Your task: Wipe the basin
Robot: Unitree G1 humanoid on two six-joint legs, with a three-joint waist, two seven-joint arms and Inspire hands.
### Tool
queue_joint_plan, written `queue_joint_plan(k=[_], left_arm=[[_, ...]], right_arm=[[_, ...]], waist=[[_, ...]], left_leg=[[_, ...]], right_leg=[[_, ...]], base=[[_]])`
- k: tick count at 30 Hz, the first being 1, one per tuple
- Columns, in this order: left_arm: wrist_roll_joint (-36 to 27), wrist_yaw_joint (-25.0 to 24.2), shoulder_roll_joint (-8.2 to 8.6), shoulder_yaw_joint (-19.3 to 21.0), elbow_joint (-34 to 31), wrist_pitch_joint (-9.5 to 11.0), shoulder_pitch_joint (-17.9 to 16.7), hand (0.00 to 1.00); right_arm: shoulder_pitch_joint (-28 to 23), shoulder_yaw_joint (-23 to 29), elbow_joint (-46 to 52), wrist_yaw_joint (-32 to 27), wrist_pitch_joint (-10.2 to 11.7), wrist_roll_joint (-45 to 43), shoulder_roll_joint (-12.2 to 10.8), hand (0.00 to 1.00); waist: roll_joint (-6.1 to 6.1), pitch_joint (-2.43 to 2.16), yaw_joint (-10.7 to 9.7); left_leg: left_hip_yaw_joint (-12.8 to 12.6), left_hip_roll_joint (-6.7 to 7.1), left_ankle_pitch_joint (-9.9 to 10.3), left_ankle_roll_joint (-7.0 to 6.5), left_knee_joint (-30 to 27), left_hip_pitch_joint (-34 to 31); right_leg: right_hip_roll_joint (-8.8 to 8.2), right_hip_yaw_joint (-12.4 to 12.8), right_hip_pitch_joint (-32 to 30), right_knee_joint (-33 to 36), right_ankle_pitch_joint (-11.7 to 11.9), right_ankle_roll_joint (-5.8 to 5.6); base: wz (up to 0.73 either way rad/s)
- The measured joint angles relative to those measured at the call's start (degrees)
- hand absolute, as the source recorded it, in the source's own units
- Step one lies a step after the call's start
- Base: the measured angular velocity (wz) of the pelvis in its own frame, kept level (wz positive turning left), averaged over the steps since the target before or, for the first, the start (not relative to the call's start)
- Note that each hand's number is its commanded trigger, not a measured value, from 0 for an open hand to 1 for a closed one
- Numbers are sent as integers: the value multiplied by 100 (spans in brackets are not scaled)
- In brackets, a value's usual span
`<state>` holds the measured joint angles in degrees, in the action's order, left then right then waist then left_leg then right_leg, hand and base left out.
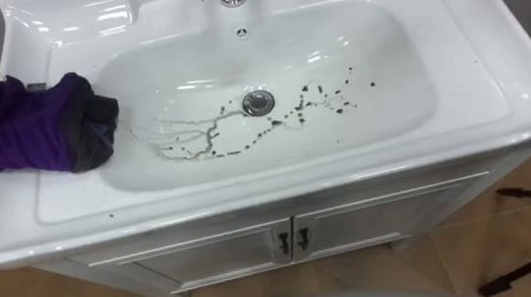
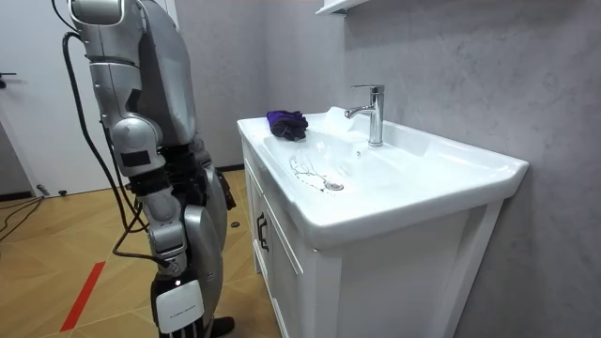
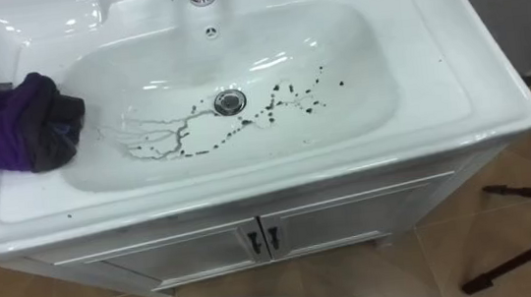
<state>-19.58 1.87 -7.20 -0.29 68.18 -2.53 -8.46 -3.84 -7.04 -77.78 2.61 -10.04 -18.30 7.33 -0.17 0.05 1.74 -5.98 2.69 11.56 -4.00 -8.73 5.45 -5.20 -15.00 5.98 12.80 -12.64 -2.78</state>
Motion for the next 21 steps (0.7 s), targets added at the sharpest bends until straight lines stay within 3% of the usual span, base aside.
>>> queue_joint_plan(k=[21], left_arm=[[-1, 37, 3, 95, -4, 32, -59, 0]], right_arm=[[-17, 48, 22, -12, 18, 10, 1, 0]], waist=[[14, 9, 15]], left_leg=[[8, 1, 1, 1, 9, -1]], right_leg=[[0, -18, 11, -5, 0, 0]], base=[[0]])
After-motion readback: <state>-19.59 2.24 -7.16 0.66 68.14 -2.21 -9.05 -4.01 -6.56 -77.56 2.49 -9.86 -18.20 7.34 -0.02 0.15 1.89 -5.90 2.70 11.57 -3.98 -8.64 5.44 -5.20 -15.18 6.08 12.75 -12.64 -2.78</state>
